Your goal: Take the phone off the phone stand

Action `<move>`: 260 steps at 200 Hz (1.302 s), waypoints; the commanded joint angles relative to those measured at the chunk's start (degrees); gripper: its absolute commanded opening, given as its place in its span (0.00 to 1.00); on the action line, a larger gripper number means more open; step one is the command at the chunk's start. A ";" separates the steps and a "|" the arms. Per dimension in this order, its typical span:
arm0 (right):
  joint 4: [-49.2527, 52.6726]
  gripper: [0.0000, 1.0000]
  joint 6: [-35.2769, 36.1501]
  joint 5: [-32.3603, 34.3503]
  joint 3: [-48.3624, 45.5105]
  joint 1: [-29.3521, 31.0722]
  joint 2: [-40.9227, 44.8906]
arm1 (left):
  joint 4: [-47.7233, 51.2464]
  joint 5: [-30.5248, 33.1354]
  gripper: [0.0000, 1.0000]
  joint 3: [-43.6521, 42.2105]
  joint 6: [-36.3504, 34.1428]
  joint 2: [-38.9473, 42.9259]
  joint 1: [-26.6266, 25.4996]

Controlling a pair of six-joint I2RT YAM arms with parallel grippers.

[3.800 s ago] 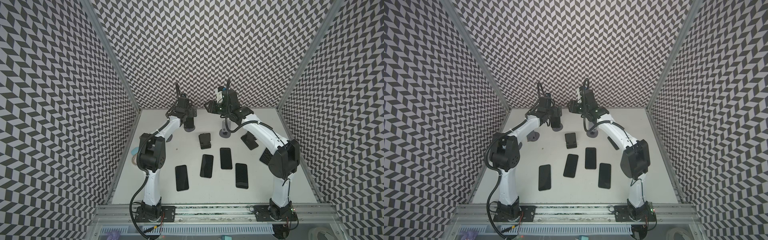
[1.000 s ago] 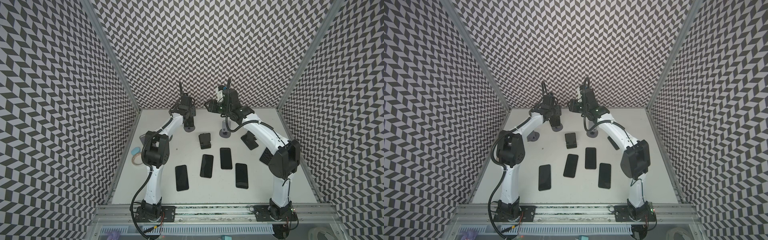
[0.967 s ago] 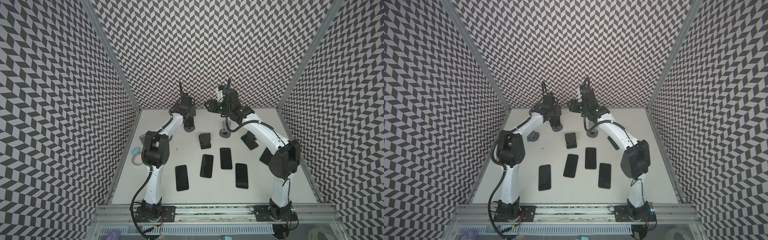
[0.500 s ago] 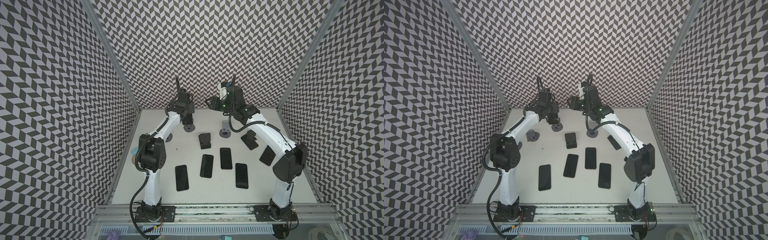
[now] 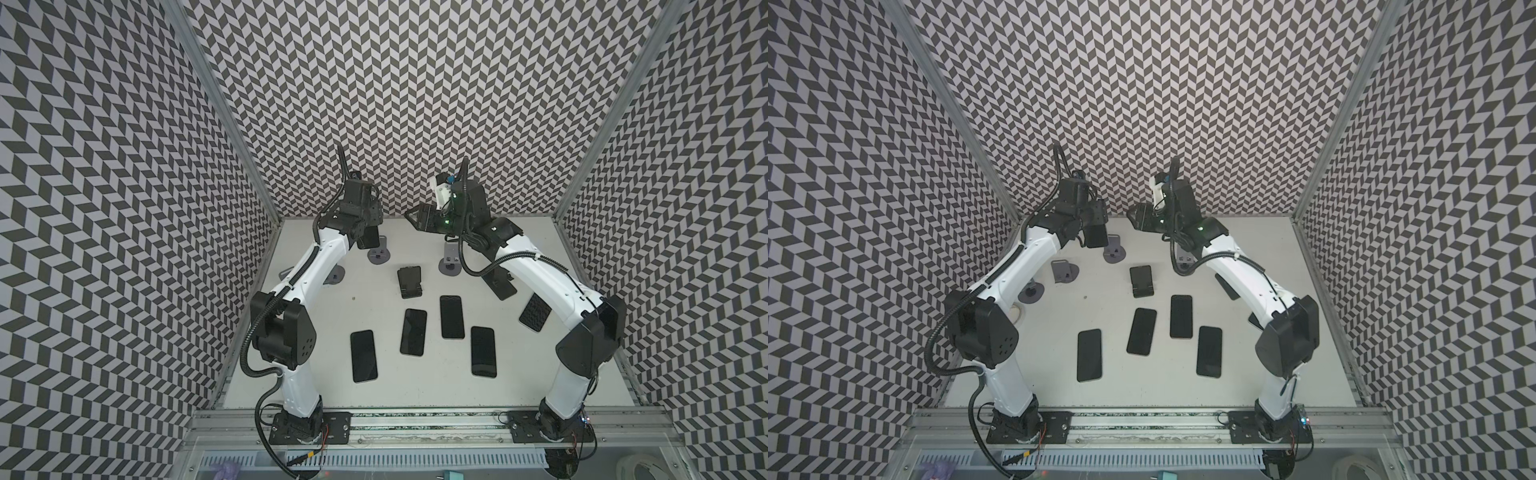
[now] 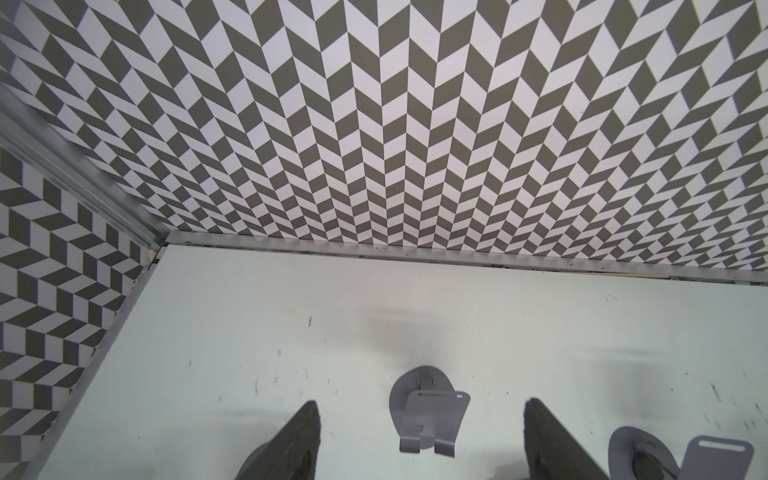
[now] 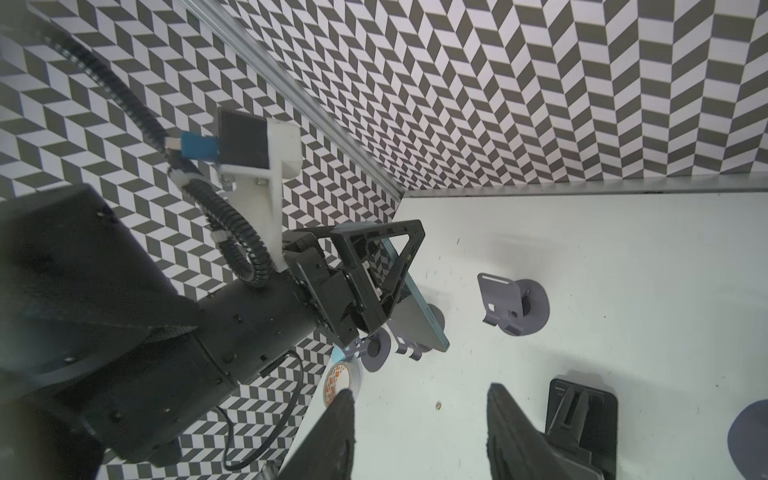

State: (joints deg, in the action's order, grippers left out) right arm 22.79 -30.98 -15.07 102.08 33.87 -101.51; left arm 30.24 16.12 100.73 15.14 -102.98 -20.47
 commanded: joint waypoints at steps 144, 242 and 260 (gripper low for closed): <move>-7.02 0.50 -2.53 -0.40 -23.45 9.76 18.48 | 6.18 -0.21 0.51 -22.93 8.63 20.40 -8.86; -6.96 0.50 -2.06 -0.31 -24.68 11.96 17.55 | 6.67 -0.30 0.50 -28.64 10.30 24.92 -9.07; -7.21 0.50 -1.86 -0.31 -24.52 12.19 17.07 | 6.59 -0.39 0.50 -29.32 10.39 25.18 -9.06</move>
State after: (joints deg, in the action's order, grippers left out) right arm 18.79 -33.06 -15.84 77.52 45.34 -84.09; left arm 37.76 15.33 72.16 24.12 -79.85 -29.28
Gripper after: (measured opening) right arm 0.499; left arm 0.715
